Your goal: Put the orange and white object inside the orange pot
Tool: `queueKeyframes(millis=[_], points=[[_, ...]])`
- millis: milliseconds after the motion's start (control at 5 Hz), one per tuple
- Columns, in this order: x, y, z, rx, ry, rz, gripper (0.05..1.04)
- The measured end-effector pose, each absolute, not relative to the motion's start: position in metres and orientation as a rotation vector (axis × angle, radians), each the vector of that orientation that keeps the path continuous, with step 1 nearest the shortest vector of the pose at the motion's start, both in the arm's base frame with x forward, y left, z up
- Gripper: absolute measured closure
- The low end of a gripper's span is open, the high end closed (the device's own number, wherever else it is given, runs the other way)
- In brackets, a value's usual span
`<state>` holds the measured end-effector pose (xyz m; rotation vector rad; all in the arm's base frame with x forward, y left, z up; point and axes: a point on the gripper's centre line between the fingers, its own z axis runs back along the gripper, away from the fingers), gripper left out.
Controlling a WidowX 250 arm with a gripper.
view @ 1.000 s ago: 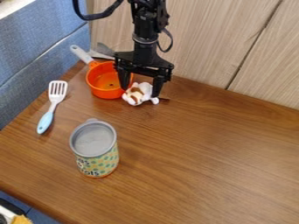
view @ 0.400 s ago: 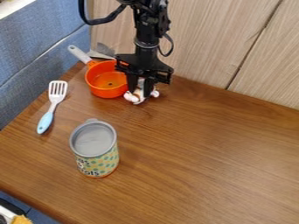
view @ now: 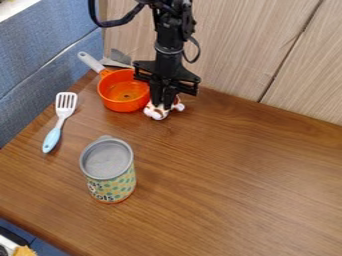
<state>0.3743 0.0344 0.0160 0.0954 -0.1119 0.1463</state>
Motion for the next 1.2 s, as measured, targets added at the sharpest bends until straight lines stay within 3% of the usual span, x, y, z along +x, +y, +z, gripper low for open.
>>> queueKeyframes(millis=[400,800,1000,1200], points=[[0.374,0.027,0.06,0.051,-0.217,0.105,1.017],[0.362,0.073,0.09,0.071,-0.276,0.248,1.017],[0.36,0.109,0.095,0.098,-0.281,0.353,1.017],[0.366,0.122,0.076,0.113,-0.24,0.374,1.017]])
